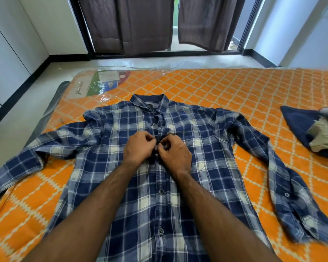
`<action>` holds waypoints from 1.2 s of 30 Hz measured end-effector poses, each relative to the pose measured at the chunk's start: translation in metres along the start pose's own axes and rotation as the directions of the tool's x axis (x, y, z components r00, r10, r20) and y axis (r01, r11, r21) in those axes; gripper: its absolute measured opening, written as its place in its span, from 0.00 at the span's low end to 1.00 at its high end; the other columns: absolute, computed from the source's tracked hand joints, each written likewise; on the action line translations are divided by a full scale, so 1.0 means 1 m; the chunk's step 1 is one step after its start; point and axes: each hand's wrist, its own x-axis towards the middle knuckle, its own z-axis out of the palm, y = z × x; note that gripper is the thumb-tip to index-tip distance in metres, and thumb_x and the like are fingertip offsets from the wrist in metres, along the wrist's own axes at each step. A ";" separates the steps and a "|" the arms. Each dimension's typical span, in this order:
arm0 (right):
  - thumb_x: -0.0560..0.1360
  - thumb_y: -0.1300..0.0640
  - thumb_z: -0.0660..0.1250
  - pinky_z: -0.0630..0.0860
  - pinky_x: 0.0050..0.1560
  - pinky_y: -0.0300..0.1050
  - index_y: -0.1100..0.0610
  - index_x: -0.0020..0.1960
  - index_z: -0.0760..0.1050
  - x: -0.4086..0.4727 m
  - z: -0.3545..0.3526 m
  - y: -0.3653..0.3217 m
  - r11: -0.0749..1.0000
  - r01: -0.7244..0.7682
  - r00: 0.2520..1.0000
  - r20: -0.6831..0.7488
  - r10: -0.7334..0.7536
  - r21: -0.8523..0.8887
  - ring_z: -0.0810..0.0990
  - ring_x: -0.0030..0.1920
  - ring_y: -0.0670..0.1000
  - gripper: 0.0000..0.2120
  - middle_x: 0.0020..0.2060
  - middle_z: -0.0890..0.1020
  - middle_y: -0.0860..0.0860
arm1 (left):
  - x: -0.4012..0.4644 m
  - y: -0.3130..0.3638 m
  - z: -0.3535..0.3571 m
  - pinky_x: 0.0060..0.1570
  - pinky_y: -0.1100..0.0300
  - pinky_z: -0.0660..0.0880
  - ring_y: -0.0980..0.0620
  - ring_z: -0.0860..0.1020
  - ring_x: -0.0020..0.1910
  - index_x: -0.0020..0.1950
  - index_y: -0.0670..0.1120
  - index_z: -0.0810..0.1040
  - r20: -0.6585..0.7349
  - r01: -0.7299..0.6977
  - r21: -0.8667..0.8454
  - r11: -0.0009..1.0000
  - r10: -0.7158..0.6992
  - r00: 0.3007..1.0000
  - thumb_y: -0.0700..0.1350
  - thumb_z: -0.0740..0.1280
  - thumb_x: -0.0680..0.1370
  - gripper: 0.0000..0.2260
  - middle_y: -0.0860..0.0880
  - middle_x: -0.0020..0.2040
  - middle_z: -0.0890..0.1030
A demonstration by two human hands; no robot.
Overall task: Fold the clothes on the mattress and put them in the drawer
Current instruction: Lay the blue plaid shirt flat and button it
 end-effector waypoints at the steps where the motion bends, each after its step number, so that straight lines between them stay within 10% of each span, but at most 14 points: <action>1: 0.77 0.48 0.69 0.72 0.41 0.38 0.46 0.47 0.76 0.001 -0.001 0.002 0.999 -0.022 1.000 0.010 0.022 0.023 0.77 0.42 0.40 0.04 0.43 0.78 0.41 | 0.001 0.003 -0.002 0.34 0.54 0.81 0.50 0.84 0.34 0.49 0.47 0.82 0.043 0.056 -0.084 0.995 -0.052 0.998 0.44 0.69 0.79 0.03 0.50 0.38 0.85; 8: 0.79 0.59 0.69 0.82 0.47 0.48 0.58 0.50 0.80 0.017 -0.013 0.018 0.774 -0.243 0.970 0.134 0.203 0.585 0.82 0.42 0.48 0.02 0.41 0.83 0.50 | -0.002 0.016 -0.004 0.21 0.60 0.73 0.45 0.85 0.33 0.47 0.38 0.80 0.174 0.401 -0.542 0.739 -0.368 0.913 0.37 0.69 0.79 0.03 0.40 0.43 0.85; 25: 0.78 0.52 0.71 0.83 0.54 0.55 0.45 0.49 0.81 0.019 -0.005 0.020 0.900 -0.180 0.963 0.256 0.080 0.397 0.84 0.47 0.44 0.02 0.44 0.85 0.44 | -0.019 -0.005 0.013 0.21 0.60 0.73 0.51 0.78 0.25 0.51 0.39 0.81 0.071 0.200 -0.652 0.731 -0.204 0.976 0.36 0.71 0.78 0.03 0.40 0.40 0.84; 36: 0.74 0.55 0.77 0.84 0.51 0.52 0.55 0.47 0.84 0.021 -0.016 0.011 0.875 -0.240 0.933 0.348 0.089 0.420 0.86 0.44 0.48 0.05 0.41 0.87 0.49 | -0.014 -0.012 0.019 0.21 0.60 0.73 0.51 0.76 0.24 0.51 0.38 0.81 0.064 0.189 -0.662 0.725 -0.196 0.978 0.34 0.71 0.78 0.03 0.40 0.35 0.82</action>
